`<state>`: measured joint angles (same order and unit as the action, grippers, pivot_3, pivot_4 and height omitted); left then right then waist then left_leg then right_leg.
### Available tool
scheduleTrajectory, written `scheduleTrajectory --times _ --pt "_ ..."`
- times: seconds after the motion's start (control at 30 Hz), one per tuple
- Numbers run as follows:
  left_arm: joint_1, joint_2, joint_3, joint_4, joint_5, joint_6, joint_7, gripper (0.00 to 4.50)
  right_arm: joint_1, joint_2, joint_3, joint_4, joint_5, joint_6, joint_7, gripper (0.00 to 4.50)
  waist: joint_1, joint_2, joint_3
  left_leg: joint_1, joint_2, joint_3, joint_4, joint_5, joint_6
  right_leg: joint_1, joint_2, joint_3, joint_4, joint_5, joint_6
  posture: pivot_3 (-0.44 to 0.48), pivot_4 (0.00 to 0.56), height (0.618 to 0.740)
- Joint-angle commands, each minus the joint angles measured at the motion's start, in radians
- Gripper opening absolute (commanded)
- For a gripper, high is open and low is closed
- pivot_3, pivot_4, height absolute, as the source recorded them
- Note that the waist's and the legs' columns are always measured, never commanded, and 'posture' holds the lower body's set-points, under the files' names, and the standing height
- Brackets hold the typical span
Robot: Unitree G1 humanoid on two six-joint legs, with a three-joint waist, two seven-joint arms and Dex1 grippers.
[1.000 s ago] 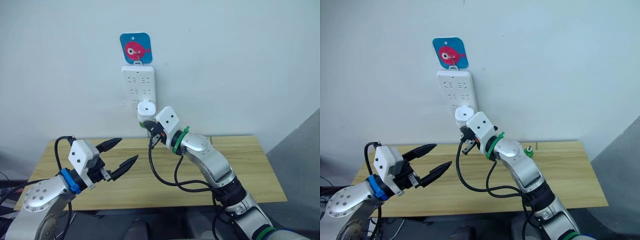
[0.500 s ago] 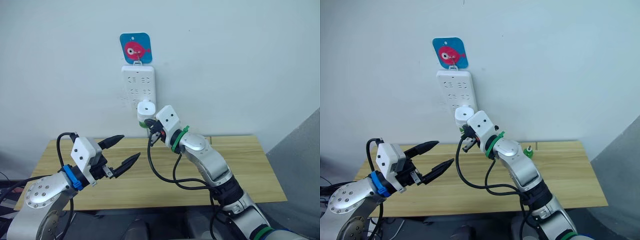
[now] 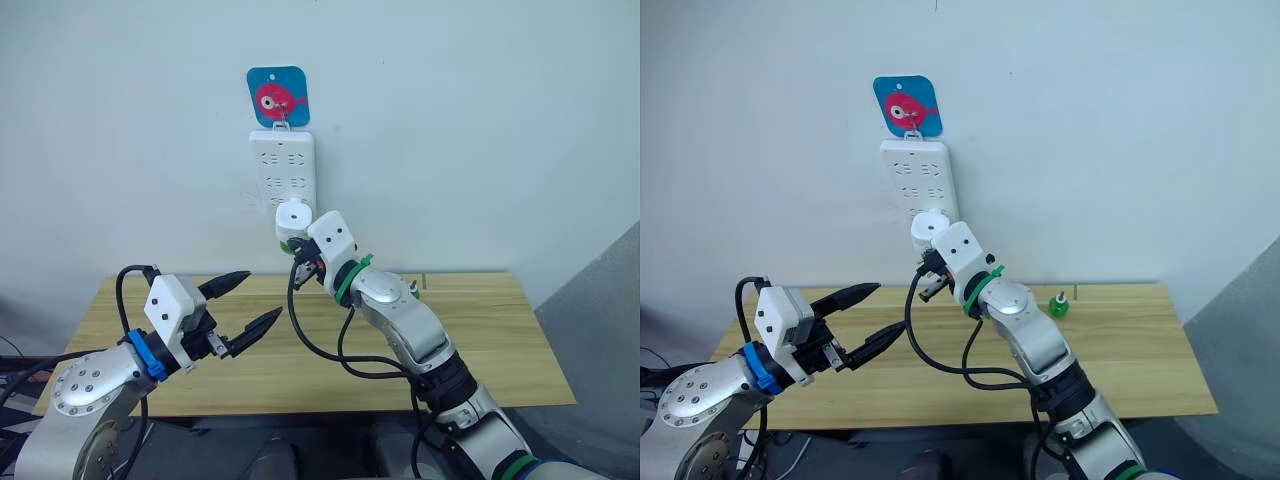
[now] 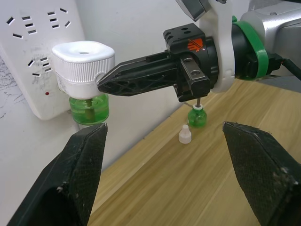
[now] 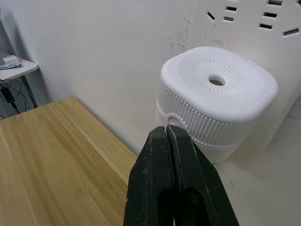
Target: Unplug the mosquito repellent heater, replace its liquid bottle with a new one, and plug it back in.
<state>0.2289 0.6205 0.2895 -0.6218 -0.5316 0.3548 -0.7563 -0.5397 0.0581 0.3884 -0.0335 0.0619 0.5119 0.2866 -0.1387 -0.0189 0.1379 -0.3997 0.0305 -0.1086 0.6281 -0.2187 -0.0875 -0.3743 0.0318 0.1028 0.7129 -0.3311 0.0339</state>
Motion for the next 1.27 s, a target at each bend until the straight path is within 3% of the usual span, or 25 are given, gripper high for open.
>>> scheduleTrajectory --times 0.03,0.3,0.57,0.67,0.83,1.0,1.13,1.27 --pt "-0.006 0.0 -0.001 -0.009 0.003 -0.034 -0.004 4.1 -0.031 -0.01 -0.074 -0.03 0.026 0.0 0.015 0.04 0.0 0.0 0.0 0.0 0.0 0.0 0.0 0.0 0.0 0.0 0.0 0.0 0.0 0.0 0.0 -0.09 0.086 0.724" --pt "0.0 -0.002 0.022 0.028 -0.008 -0.051 -0.007 4.1 0.041 -0.158 -0.019 -0.253 0.105 0.079 0.203 0.04 0.0 0.0 0.0 -0.001 0.0 0.0 -0.002 -0.001 0.0 -0.001 0.0 0.0 -0.001 -0.001 0.001 -0.088 0.076 0.724" --pt "0.067 0.052 0.106 0.112 -0.015 -0.054 -0.073 4.1 0.092 -0.471 -0.085 -0.444 0.181 0.091 0.434 0.04 -0.001 -0.001 -0.001 -0.001 0.0 0.0 -0.004 -0.001 -0.002 -0.002 0.0 -0.001 -0.001 -0.002 0.001 -0.089 0.048 0.724" --pt "0.09 0.116 0.128 0.179 0.007 -0.085 -0.158 4.5 0.127 -0.624 -0.145 -0.482 0.191 0.081 0.515 0.67 0.0 -0.002 -0.002 -0.001 0.0 -0.001 -0.004 -0.001 -0.002 -0.002 0.0 -0.002 -0.001 -0.003 0.0 -0.076 0.033 0.724" --pt "0.075 0.215 0.138 0.28 0.024 -0.079 -0.249 4.5 0.261 -0.885 -0.282 -0.466 0.185 0.011 0.631 2.45 0.009 -0.005 -0.006 -0.001 -0.002 0.0 -0.004 -0.001 -0.002 0.0 -0.003 -0.002 -0.003 -0.004 0.001 -0.063 0.012 0.724" --pt "0.057 0.265 0.127 0.366 0.136 -0.1 -0.208 4.5 0.403 -1.052 -0.383 -0.348 0.108 -0.168 0.684 4.17 0.009 -0.006 -0.013 0.0 -0.002 0.002 -0.003 -0.001 -0.002 0.0 -0.003 -0.002 -0.003 -0.004 0.001 -0.052 0.0 0.724" --pt "0.07 0.248 0.14 0.412 0.2 -0.171 -0.185 4.5 0.45 -1.075 -0.45 -0.262 0.118 -0.231 0.701 4.17 0.003 -0.008 -0.017 0.001 -0.001 0.003 -0.003 -0.001 -0.002 0.001 -0.004 -0.002 -0.002 -0.004 0.001 -0.042 0.0 0.724" --pt "0.063 0.239 0.156 0.433 0.182 -0.169 -0.186 4.5 0.468 -1.086 -0.472 -0.215 0.116 -0.266 0.721 4.17 0.004 -0.009 -0.021 0.001 -0.002 0.003 -0.001 -0.001 -0.002 0.001 -0.004 -0.002 0.0 -0.004 0.001 -0.037 0.0 0.724"
